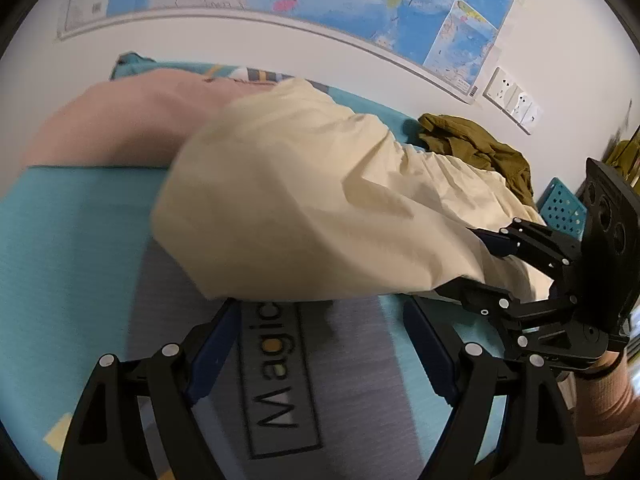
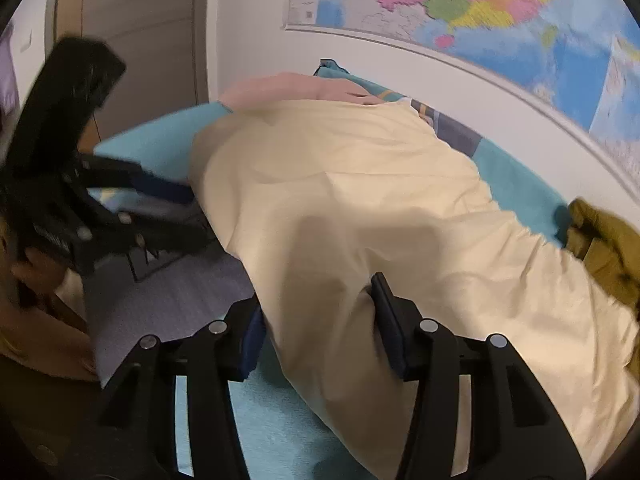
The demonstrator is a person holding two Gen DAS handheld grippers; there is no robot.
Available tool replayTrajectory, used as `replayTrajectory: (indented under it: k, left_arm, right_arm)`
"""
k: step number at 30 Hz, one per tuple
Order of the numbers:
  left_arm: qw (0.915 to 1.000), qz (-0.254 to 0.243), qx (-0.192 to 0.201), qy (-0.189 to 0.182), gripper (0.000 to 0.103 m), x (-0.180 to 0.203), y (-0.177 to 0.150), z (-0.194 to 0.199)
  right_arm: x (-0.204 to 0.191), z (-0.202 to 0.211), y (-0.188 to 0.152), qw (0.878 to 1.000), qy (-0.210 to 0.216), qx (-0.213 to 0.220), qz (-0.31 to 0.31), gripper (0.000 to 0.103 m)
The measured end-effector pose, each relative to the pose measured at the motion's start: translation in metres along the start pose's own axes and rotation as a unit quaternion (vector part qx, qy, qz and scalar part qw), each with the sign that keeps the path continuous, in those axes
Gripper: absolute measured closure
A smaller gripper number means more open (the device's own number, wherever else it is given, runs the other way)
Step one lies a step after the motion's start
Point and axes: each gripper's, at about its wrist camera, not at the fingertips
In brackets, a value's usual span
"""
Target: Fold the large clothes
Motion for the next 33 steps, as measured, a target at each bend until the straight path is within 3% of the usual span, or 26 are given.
replayTrajectory:
  k: [12, 18, 24, 33]
  left_arm:
    - [0.9994, 0.031, -0.009, -0.013, 0.021, -0.003, 0.007, -0.019]
    - [0.9964, 0.065, 0.010, -0.055, 0.019, -0.011, 0.013, -0.026]
    - [0.9893, 0.104, 0.022, -0.100, 0.018, -0.020, 0.017, -0.032]
    - [0.9682, 0.162, 0.072, -0.177, 0.017, -0.036, 0.005, -0.022]
  right_arm:
    - [0.016, 0.004, 0.004, 0.996, 0.055, 0.002, -0.066, 0.056]
    - [0.013, 0.007, 0.000, 0.996, 0.059, 0.006, -0.069, 0.056]
    - [0.018, 0.006, -0.003, 0.994, 0.068, 0.012, -0.082, 0.057]
    - [0.016, 0.007, -0.007, 0.994, 0.071, 0.008, -0.088, 0.053]
Point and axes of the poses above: each gripper's, at about its wrist camera, not at the fingertips, and z roughly against the way its jaws point, x to its right, y to its top, and after that the axes turned 14 degrees about -z, right-handed
